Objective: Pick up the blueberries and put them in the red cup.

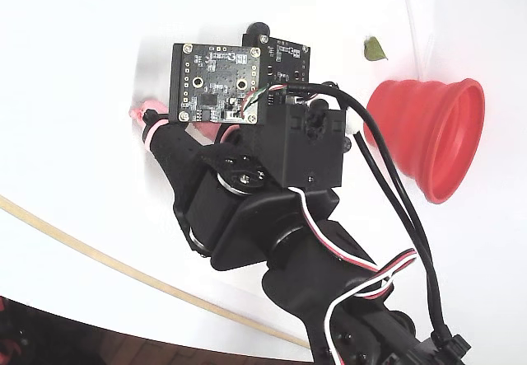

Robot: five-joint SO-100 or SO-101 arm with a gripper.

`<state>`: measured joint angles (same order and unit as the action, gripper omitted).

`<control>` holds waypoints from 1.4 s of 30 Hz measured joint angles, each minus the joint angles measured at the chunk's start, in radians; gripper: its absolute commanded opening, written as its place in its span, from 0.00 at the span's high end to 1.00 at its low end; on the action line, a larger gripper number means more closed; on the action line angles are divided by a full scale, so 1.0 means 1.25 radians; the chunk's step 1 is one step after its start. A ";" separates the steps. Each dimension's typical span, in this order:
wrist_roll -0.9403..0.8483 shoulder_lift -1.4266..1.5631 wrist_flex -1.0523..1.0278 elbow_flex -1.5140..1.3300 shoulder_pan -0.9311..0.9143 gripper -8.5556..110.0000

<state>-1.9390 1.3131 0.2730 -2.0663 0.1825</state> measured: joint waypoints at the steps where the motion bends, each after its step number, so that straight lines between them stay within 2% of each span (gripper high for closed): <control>1: 0.000 -0.004 0.000 0.002 0.000 0.77; 42: 0.005 -0.011 -0.025 0.012 -0.007 0.86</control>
<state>-1.9328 1.2993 0.2424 -2.0509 0.1733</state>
